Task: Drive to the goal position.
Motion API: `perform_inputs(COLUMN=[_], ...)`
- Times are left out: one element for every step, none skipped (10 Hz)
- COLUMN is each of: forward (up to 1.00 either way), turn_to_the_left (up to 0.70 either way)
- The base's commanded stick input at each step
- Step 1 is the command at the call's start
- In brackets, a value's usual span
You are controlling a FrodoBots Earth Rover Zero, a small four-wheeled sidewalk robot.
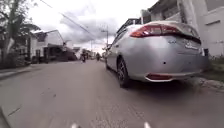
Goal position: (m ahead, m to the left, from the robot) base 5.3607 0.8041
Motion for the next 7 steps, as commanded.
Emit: perform_inputs(forward=[0.7,0.7,0.7,0.7,0.7,0.7,0.7], turn_to_the_left=[0.19,0.12,0.1,0.11,0.08,0.06,0.04])
